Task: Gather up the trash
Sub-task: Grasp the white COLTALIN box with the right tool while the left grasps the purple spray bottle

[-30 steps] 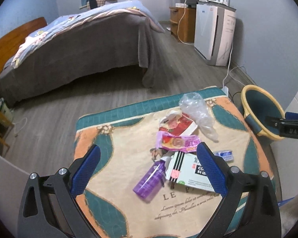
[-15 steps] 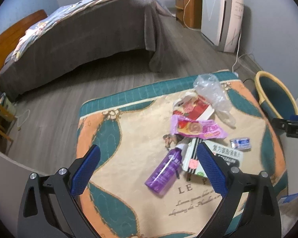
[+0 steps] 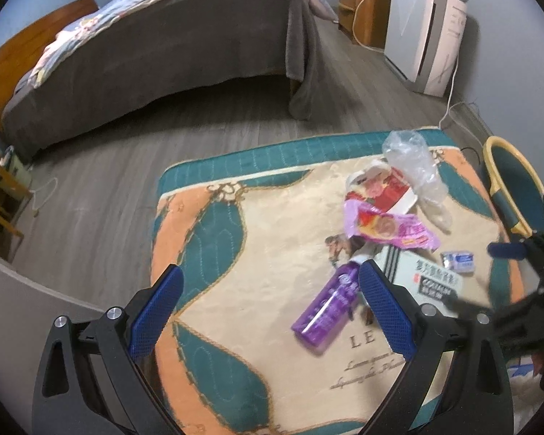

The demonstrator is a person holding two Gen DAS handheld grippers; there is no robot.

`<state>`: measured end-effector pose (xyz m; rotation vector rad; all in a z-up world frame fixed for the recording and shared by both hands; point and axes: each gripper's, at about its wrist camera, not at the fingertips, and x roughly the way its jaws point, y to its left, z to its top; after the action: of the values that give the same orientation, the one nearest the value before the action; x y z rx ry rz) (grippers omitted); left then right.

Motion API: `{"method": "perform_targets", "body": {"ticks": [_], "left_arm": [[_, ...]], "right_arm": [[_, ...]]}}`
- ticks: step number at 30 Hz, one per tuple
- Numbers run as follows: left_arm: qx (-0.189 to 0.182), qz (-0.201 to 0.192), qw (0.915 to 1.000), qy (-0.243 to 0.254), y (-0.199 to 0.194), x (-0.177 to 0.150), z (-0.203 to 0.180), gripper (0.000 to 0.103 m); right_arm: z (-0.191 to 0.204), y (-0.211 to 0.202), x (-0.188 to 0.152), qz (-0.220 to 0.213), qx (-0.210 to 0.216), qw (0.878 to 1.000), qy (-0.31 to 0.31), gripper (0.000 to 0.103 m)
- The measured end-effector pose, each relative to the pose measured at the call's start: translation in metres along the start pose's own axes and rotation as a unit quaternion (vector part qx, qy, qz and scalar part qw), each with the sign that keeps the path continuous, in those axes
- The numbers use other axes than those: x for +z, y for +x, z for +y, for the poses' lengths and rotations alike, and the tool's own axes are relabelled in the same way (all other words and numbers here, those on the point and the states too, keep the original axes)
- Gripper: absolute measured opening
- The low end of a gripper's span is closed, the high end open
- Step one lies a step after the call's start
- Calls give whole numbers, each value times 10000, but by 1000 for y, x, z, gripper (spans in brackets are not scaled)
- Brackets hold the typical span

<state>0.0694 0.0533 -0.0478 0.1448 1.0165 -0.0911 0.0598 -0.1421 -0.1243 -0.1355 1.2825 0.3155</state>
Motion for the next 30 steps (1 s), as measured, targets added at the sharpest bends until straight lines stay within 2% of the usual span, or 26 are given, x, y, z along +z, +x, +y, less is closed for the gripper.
{"method": "perform_targets", "body": {"ticks": [7, 13, 17, 20, 24, 28, 30], "left_arm": [[26, 133, 9998, -114, 7, -5, 17, 96], [-52, 281, 9996, -66, 17, -8, 22, 96], [-136, 385, 9991, -102, 24, -8, 22, 96], [-248, 410, 9987, -153, 26, -8, 20, 96], [-442, 446, 9979, -127, 31, -7, 10, 96], [-607, 541, 9963, 279, 45, -11, -17, 95], [-680, 631, 9946, 471, 55, -15, -30, 94]], "right_arm": [[30, 29, 11, 295, -117, 9982, -515, 97], [45, 44, 26, 233, 4, 9976, -654, 97], [52, 43, 29, 253, 69, 9971, -708, 82], [50, 30, 29, 275, 158, 9977, -597, 79], [41, -1, 26, 246, 7, 9988, -416, 78], [17, -24, 20, 32, -204, 9998, 24, 78], [3, -25, 19, -66, -131, 9994, 323, 78]]}}
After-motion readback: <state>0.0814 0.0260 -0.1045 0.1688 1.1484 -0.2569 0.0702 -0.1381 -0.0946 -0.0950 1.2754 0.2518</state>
